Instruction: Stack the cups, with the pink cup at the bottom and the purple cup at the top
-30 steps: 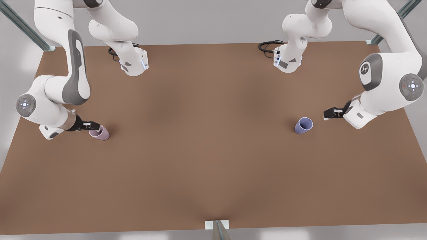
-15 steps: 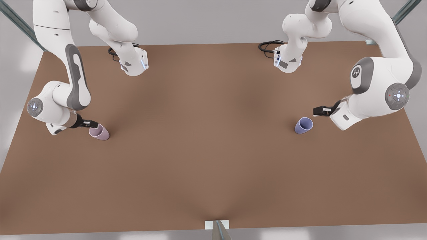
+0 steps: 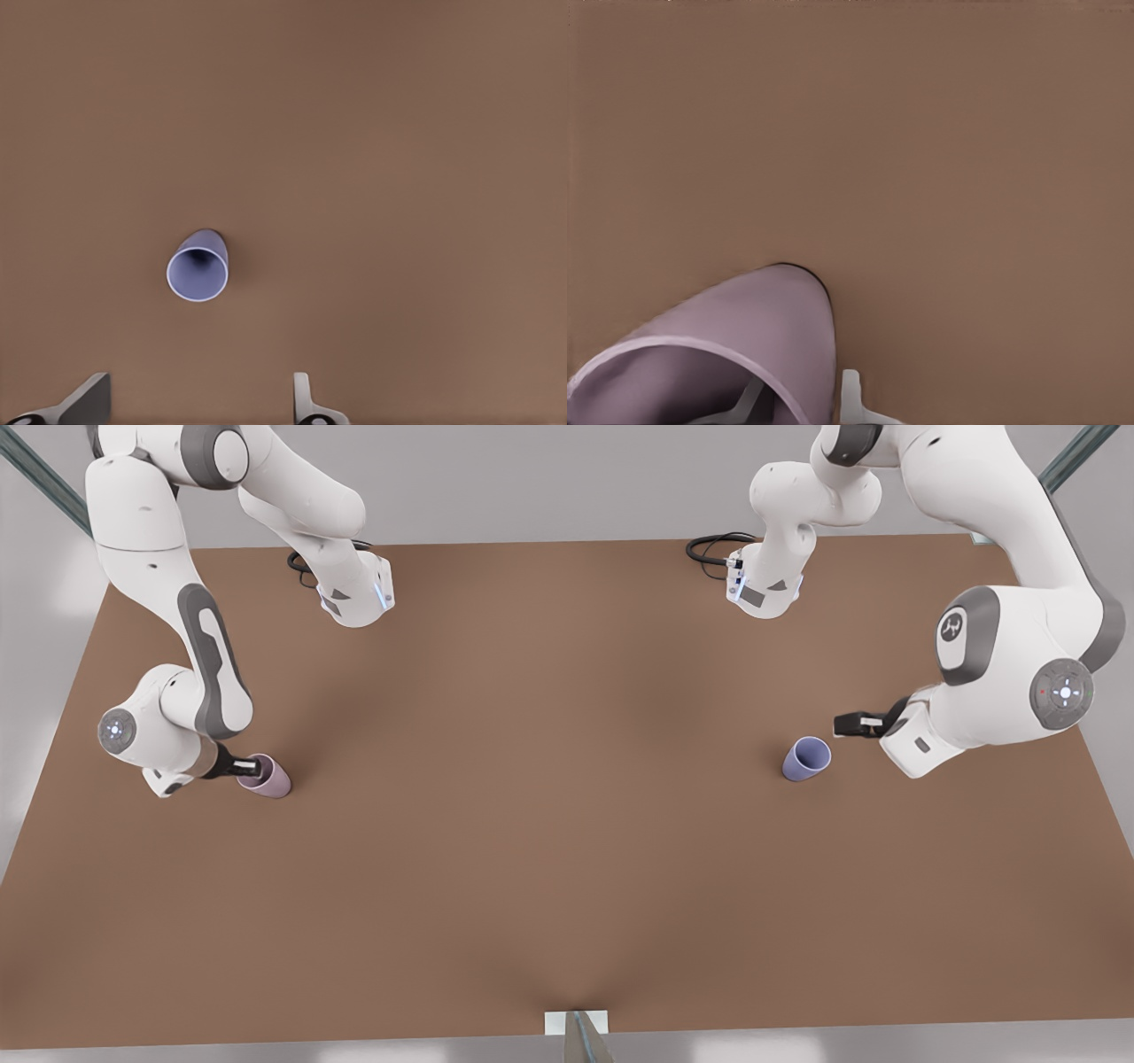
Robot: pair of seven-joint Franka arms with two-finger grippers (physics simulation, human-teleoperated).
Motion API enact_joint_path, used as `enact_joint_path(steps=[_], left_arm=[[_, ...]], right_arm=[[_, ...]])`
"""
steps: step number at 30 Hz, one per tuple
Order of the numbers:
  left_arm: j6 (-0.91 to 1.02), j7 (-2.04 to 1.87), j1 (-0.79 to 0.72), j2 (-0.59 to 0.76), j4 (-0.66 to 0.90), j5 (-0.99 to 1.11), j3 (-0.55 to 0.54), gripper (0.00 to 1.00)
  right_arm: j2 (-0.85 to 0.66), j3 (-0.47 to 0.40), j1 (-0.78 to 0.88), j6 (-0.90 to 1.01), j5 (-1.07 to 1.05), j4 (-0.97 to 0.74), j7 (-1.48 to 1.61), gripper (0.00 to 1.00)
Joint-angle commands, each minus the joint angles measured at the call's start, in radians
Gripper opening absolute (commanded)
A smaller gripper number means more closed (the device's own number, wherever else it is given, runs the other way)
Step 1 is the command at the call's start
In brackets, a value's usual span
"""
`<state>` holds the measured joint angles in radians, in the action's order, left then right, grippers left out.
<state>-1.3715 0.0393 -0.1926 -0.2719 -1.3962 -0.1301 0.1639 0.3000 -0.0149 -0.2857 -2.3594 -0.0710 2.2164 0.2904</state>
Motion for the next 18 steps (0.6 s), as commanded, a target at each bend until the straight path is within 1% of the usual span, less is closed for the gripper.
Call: enact_joint_path(steps=[1,3,5,7,8,11,15,17,18], left_arm=[[-0.024,0.008,0.001,0.013,-0.021,-0.005,-0.003,1.00],[-0.029,0.008,0.001,0.031,-0.044,-0.016,-0.001,1.00],[-0.133,0.008,0.001,0.128,-0.188,-0.014,-0.004,1.00],[-0.138,0.008,0.001,0.126,-0.188,-0.013,-0.004,1.00],[-0.140,0.008,0.001,0.126,-0.190,-0.011,-0.004,1.00],[-0.136,0.008,0.001,0.126,-0.190,-0.011,-0.004,1.00],[-0.136,0.008,0.001,0.125,-0.190,-0.009,-0.004,1.00],[-0.136,0.008,0.001,0.125,-0.190,-0.009,-0.004,1.00],[-0.135,0.008,0.001,0.125,-0.191,-0.009,-0.004,1.00]], right_arm=[[0.001,0.000,0.002,-0.026,0.027,-0.001,0.050,0.21],[-0.010,0.001,0.003,-0.018,0.027,-0.003,0.050,0.21],[-0.033,0.004,0.008,-0.009,0.027,-0.006,0.052,0.21],[-0.050,0.010,0.008,0.011,0.027,-0.011,0.049,0.21],[-0.050,0.013,0.028,0.051,0.023,-0.046,0.033,0.21],[-0.025,0.013,0.184,0.150,0.022,-0.188,-0.132,0.21],[0.008,0.013,0.382,0.163,0.020,-0.311,-0.321,0.21],[0.071,0.013,0.537,0.304,0.020,-0.483,-0.575,0.21],[0.106,0.013,0.600,0.345,0.020,-0.563,-0.698,0.21]])
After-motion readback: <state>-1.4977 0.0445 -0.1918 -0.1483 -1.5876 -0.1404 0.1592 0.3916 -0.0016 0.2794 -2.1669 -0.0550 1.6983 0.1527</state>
